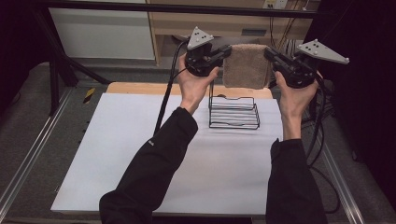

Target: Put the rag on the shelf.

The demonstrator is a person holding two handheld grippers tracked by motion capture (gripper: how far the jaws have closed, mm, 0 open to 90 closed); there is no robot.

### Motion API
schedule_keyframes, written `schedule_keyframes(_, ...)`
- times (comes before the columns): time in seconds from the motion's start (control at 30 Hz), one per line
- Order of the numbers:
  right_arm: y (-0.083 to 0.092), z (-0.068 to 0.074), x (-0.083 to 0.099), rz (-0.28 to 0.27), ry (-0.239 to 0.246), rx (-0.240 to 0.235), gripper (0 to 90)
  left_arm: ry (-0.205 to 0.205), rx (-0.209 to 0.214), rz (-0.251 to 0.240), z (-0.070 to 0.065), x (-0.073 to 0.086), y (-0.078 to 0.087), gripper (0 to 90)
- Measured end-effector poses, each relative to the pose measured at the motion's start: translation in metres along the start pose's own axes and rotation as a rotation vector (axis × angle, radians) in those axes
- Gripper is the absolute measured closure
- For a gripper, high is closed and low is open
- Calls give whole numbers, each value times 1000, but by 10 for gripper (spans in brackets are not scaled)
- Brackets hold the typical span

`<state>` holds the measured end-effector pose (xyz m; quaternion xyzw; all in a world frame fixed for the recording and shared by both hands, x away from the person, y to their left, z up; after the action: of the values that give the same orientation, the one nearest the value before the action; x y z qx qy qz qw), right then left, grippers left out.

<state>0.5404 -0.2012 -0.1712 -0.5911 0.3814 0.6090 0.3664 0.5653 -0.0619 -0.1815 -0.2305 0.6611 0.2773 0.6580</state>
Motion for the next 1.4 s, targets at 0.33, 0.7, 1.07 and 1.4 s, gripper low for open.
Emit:
schedule_keyframes(0.33, -16, -5, -12, -10, -5, -3, 852, -28, -22, -9, 11, -13, -6, 857)
schedule_keyframes(0.7, -28, -15, -14, -11, -22, 0, 851, -30, -37, -7, 22, -16, -20, 857)
schedule_keyframes(1.07, -44, -23, -5, 13, -10, 10, 852, -33, -49, 10, 33, -3, -32, 857)
schedule_keyframes(1.4, -59, -24, 6, 37, 6, 7, 851, -55, -67, 32, 46, 9, -39, 857)
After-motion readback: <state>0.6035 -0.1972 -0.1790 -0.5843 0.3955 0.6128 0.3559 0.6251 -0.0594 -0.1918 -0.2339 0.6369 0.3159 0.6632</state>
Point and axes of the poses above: each handheld gripper's, and its own axes: y roughly backward along the jaws, x roughly out of its underside, z roughly to its left, the point moved 10 cm from there along -y, roughly forward along the jaws, and after that the axes turned 3 degrees about -y, right-handed, at the moved point
